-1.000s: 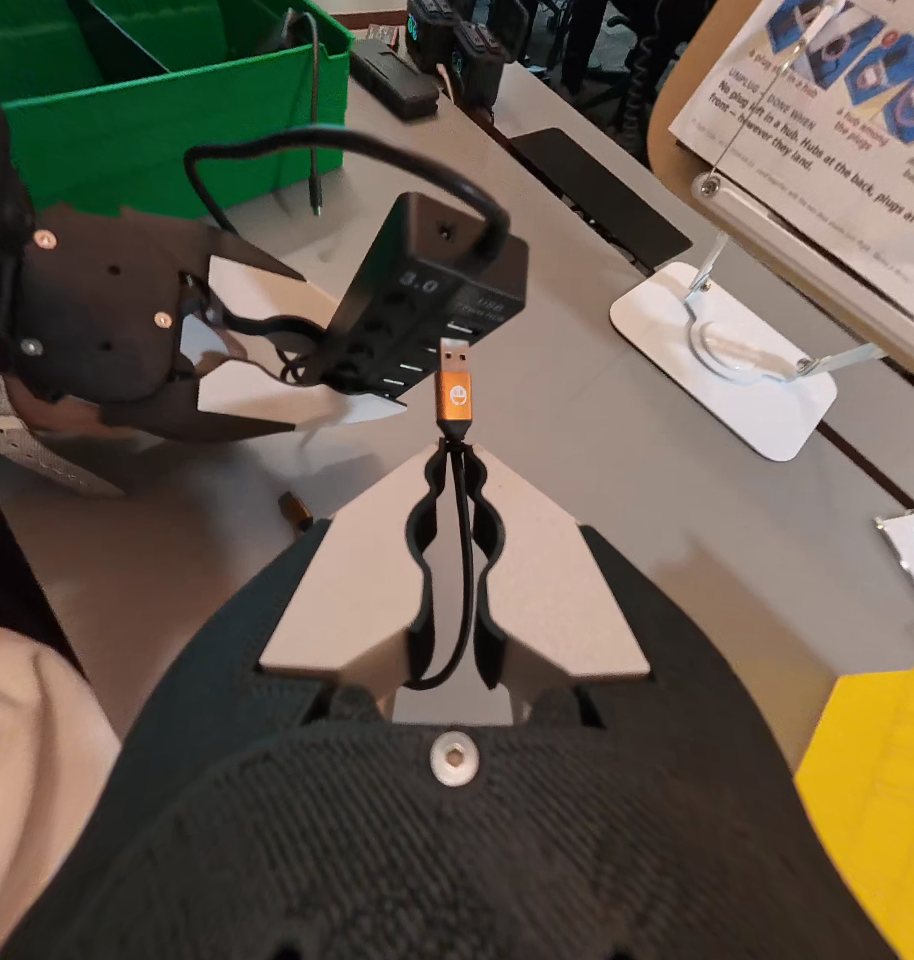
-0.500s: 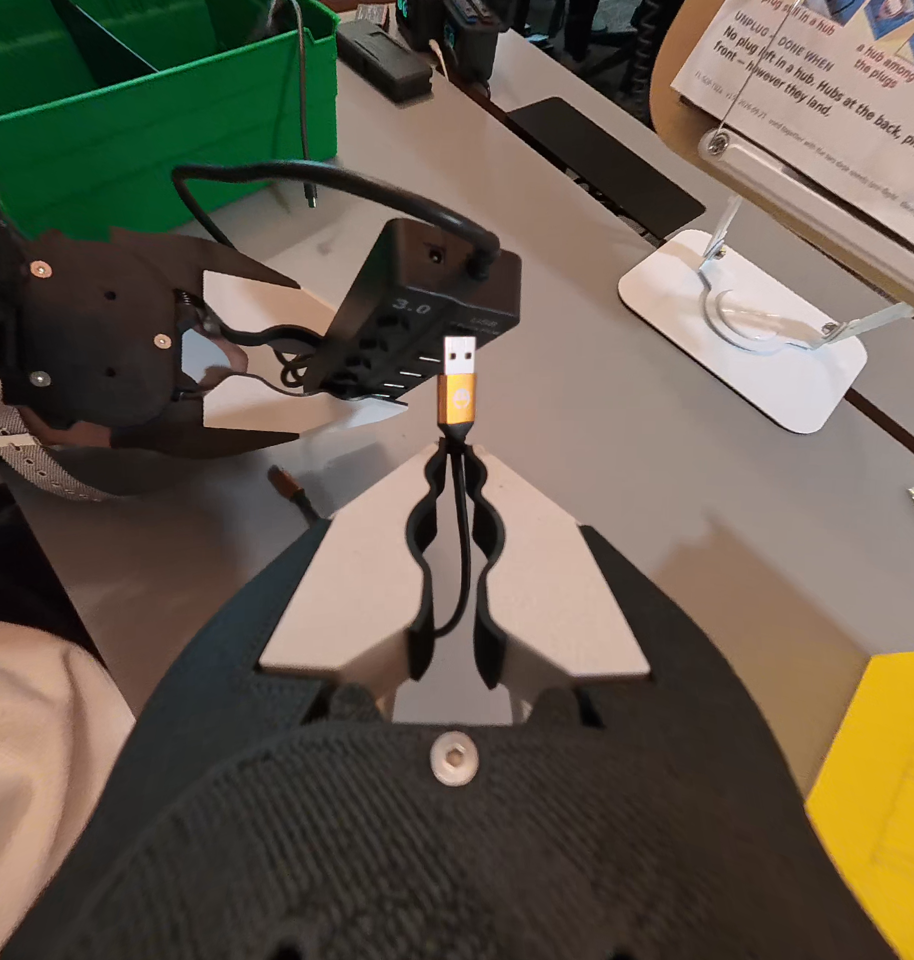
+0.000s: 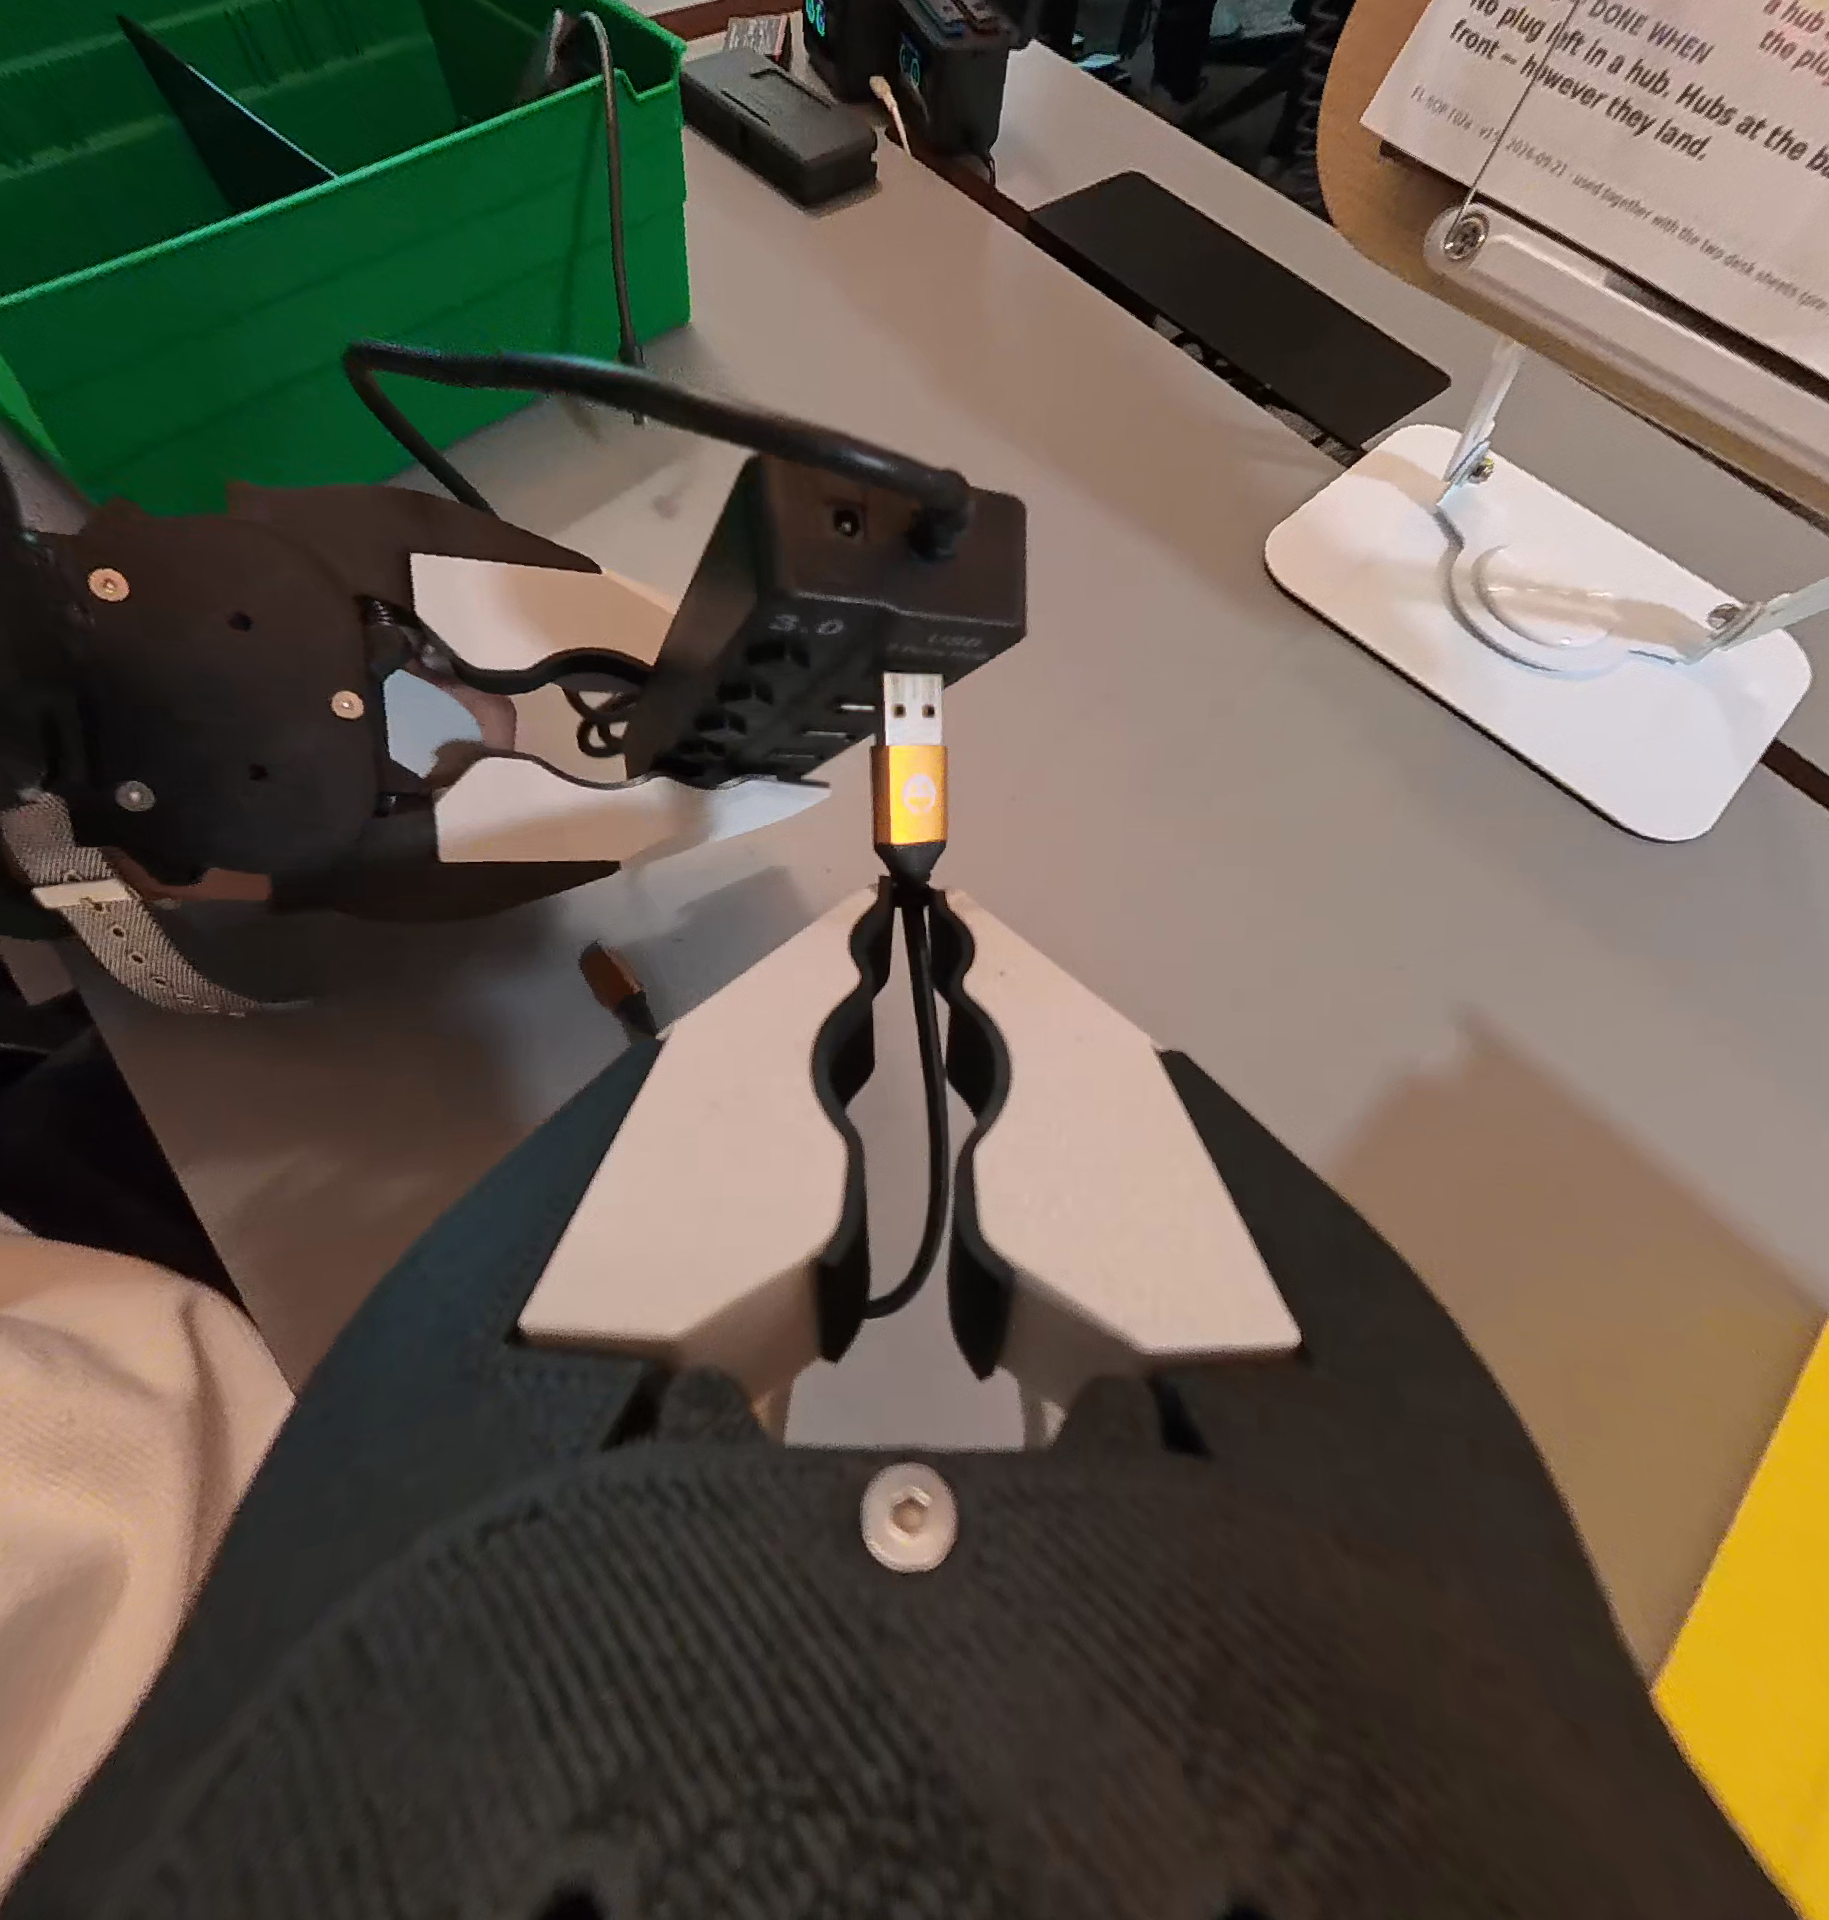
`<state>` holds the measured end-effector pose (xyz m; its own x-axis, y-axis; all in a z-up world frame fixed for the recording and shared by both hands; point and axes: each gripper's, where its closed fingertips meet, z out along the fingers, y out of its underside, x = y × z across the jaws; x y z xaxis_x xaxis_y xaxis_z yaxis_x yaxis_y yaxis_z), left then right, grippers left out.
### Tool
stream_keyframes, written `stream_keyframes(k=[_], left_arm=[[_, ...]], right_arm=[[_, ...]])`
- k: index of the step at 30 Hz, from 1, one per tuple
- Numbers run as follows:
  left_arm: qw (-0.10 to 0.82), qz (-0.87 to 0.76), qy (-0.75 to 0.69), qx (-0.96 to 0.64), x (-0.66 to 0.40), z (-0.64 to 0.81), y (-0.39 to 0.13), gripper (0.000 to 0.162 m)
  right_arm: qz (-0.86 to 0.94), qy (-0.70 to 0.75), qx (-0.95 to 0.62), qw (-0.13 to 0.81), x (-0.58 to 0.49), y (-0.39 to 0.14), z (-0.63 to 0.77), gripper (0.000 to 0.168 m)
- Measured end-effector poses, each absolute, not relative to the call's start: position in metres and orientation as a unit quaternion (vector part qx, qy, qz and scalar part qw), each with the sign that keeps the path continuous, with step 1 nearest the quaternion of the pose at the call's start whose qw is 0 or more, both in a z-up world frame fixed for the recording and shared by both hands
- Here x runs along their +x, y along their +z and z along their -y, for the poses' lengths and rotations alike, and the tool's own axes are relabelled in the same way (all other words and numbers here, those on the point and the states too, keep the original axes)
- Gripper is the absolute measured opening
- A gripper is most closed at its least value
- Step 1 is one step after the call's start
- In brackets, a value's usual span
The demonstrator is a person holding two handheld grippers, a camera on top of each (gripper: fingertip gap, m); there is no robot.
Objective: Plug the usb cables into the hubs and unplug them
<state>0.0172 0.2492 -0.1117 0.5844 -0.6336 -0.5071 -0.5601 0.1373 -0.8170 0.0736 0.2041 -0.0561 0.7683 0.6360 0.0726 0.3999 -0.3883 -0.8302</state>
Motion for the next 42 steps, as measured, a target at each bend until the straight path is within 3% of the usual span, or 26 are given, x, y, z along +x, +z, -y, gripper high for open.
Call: stream_keyframes(k=[17, 29, 42], left_arm=[[0.607, -0.476, -0.010, -0.636, 0.021, -0.245, -0.112, 0.021], [0.574, -0.489, -0.017, -0.656, 0.016, -0.250, -0.124, 0.023], [0.514, -0.459, -0.202, -0.696, 0.034, -0.228, -0.131, 0.024]], right_arm=[[0.311, 0.133, -0.838, 0.428, 0.076, -0.072, -0.206, 0.005], [0.300, 0.144, -0.822, 0.463, 0.077, -0.050, -0.205, 0.005], [0.285, 0.178, -0.785, 0.521, 0.070, -0.033, -0.207, 0.005]])
